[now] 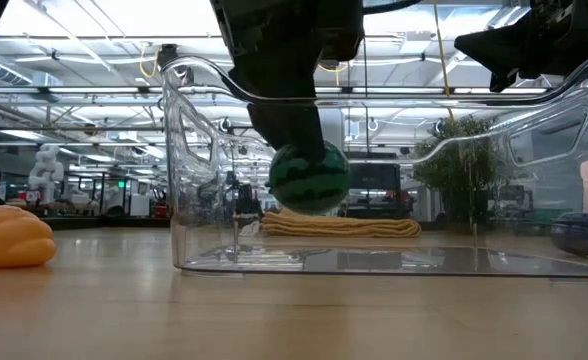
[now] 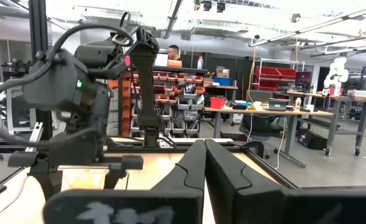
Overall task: Pick and placing Produce into tupperware
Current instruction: Put the watermelon into the transparent bin
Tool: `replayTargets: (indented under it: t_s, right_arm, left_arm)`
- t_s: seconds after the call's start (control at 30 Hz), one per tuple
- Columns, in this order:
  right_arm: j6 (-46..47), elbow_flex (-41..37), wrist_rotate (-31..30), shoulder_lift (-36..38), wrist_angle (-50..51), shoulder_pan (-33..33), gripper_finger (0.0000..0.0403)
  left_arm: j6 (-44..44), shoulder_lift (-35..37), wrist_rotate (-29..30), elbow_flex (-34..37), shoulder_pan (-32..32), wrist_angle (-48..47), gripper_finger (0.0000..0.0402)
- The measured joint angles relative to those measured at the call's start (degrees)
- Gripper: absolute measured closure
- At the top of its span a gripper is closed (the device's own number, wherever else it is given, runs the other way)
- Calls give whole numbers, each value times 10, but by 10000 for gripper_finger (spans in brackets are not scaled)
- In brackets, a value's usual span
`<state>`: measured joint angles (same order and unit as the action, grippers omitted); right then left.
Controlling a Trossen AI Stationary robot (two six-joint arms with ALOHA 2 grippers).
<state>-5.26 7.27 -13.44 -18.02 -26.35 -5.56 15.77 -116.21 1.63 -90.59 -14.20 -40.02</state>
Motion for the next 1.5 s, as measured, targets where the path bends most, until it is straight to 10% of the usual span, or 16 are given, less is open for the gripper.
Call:
replayTargets:
  t_s: [1.5]
  right_arm:
    - [0,0,0,0,-5,0,403]
  left_arm:
    - [-44,-23,-5,-2,-9,-18,132]
